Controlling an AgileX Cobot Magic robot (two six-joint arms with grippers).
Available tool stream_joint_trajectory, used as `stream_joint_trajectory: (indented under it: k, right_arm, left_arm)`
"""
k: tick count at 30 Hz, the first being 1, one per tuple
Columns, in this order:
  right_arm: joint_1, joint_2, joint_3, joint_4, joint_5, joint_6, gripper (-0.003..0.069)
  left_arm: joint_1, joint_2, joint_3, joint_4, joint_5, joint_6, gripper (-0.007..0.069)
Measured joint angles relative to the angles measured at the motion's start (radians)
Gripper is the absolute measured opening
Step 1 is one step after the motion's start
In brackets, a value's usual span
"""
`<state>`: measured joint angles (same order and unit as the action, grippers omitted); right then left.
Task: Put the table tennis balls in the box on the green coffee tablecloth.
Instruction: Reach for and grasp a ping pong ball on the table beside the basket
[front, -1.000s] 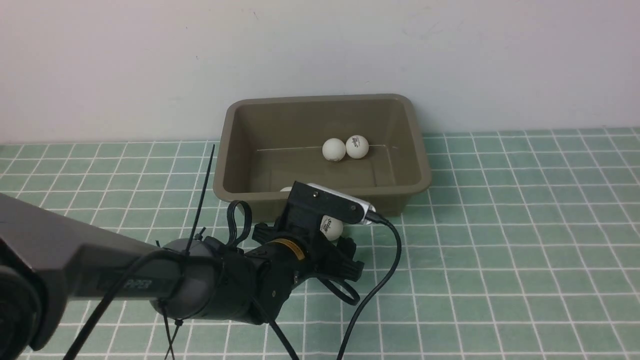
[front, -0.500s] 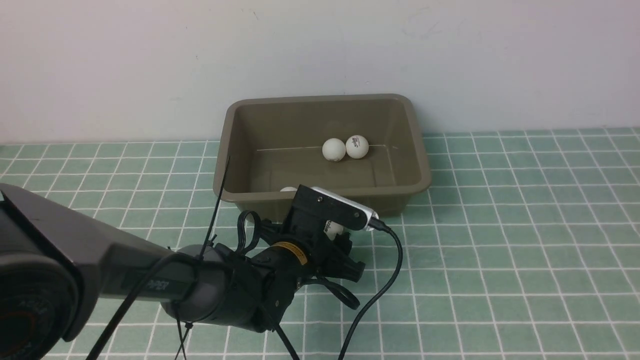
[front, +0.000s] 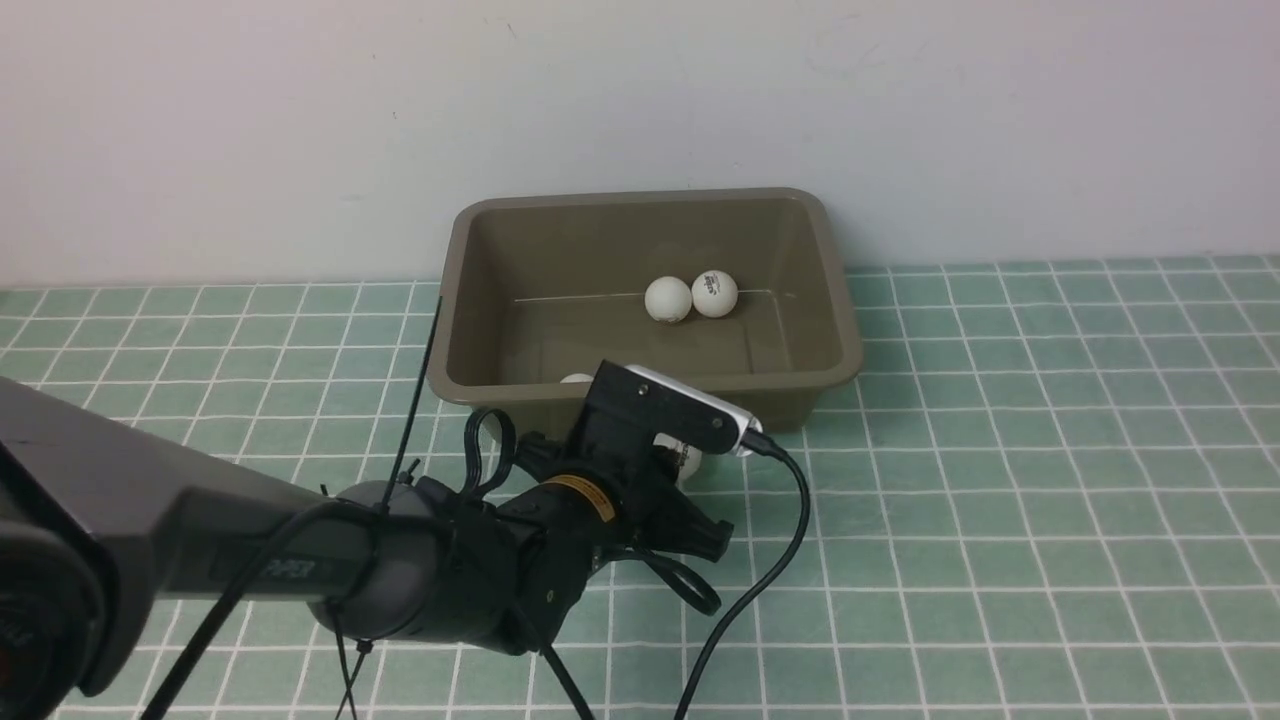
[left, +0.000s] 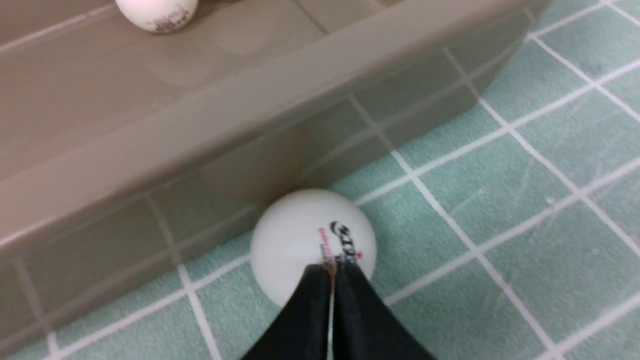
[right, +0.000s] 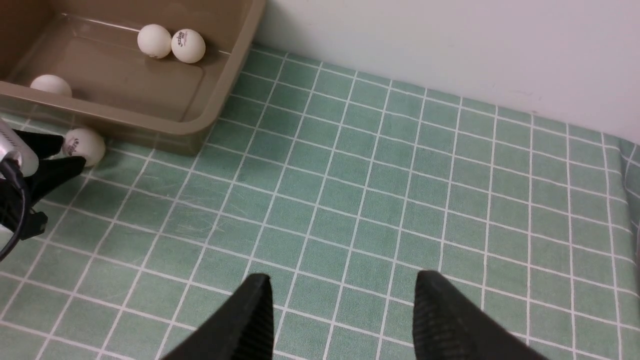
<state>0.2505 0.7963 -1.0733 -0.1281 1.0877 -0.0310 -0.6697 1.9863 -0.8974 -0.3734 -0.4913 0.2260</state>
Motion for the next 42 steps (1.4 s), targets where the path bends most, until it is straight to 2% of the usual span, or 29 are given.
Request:
stream_joint_trajectory:
  k: [14,18,24,27,31,42]
  right_arm:
    - [0.0,0.0,0.0,-0.002,-0.013,0.0,0.0356]
    - [0.0,0.0,0.0,-0.002,-0.026,0.0,0.0356]
    - [0.0,0.0,0.0,-0.002,-0.03,0.0,0.0356]
    - [0.0,0.0,0.0,-0.002,-0.03,0.0,0.0356]
    - [0.0,0.0,0.0,-0.002,-0.03,0.0,0.0356]
    - [0.0,0.0,0.0,-0.003,-0.03,0.0,0.0356]
  left_arm:
    - [0.0,-0.053,0.0,0.001,0.073,0.0,0.0008]
    - [0.0,-0.053,0.0,0.021,0.127,0.0,0.0121]
    - [0.0,-0.053,0.0,0.011,0.169,-0.055,0.0444]
    - [0.0,-0.053,0.0,-0.016,0.169,-0.118,0.0532]
    - [0.0,-0.053,0.0,-0.022,0.167,-0.162,0.054]
    - [0.0,-0.048,-0.006,-0.023,0.064,-0.177,0.0484]
